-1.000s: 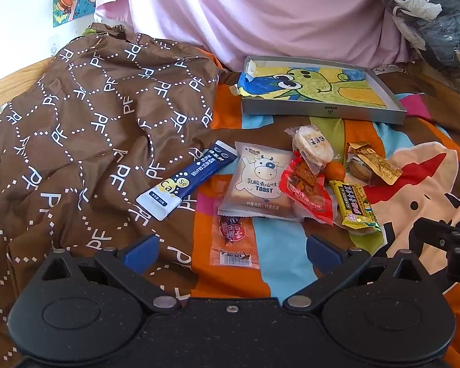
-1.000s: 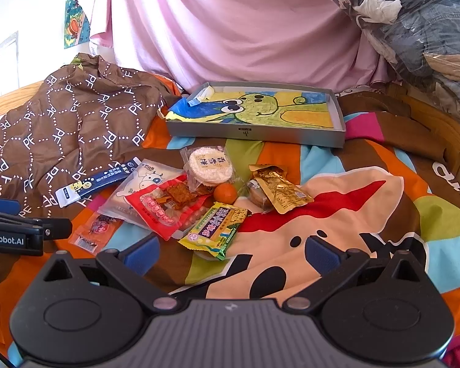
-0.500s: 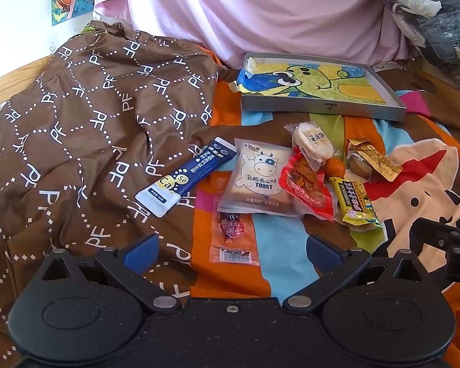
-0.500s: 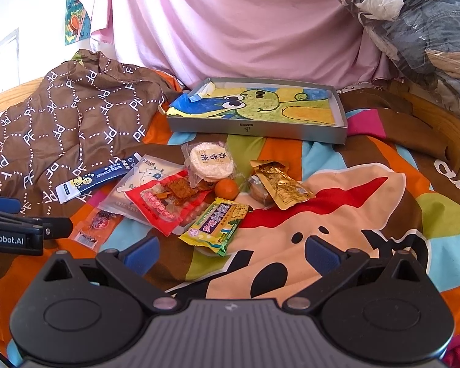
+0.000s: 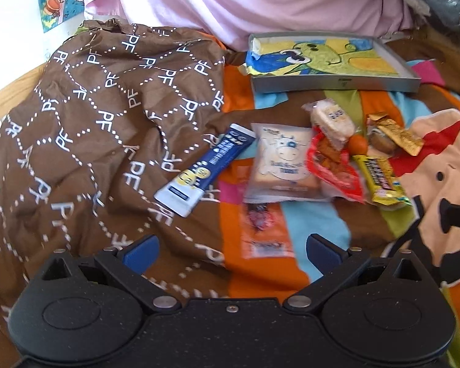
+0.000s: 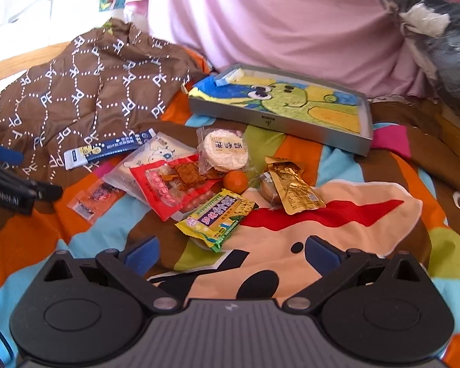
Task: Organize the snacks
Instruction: 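Lower the left tool onto the red spicy strip pack while the right tool lowers onto the yellow biscuit bar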
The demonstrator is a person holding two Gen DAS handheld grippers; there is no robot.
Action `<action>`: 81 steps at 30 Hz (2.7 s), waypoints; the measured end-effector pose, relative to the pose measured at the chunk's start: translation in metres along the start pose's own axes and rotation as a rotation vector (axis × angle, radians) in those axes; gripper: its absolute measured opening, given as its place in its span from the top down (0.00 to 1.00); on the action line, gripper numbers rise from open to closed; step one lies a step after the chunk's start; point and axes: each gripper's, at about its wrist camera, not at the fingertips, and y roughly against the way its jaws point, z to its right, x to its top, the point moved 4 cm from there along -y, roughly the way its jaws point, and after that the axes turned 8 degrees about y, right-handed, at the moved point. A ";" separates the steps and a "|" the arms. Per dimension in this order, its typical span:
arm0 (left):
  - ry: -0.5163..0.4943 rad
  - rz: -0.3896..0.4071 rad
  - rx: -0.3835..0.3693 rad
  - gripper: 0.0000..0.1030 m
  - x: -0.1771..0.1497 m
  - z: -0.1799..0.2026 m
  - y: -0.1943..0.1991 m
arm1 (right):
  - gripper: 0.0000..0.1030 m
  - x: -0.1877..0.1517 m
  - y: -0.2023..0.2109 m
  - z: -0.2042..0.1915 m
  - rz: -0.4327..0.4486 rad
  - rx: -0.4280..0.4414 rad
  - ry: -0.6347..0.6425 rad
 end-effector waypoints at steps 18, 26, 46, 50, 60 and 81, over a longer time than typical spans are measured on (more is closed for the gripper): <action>-0.069 0.002 -0.119 0.02 0.088 0.041 -0.061 | 0.00 0.027 -0.074 0.013 -0.080 0.015 0.029; -0.101 -0.015 -0.222 0.09 0.087 0.073 -0.102 | 0.00 0.025 -0.100 0.002 -0.098 0.042 0.039; 0.008 -0.158 -0.403 0.31 0.076 0.082 -0.131 | 0.27 0.007 -0.116 0.012 -0.129 0.097 0.020; 0.070 -0.186 -0.442 0.42 0.079 0.081 -0.133 | 0.35 0.008 -0.116 0.011 -0.114 0.106 0.038; 0.229 -0.237 -0.571 0.63 0.081 0.085 -0.130 | 0.45 0.006 -0.116 0.018 -0.133 0.087 0.030; 0.288 -0.328 -0.501 0.70 0.077 0.099 -0.163 | 0.48 0.001 -0.116 0.024 -0.161 0.074 0.042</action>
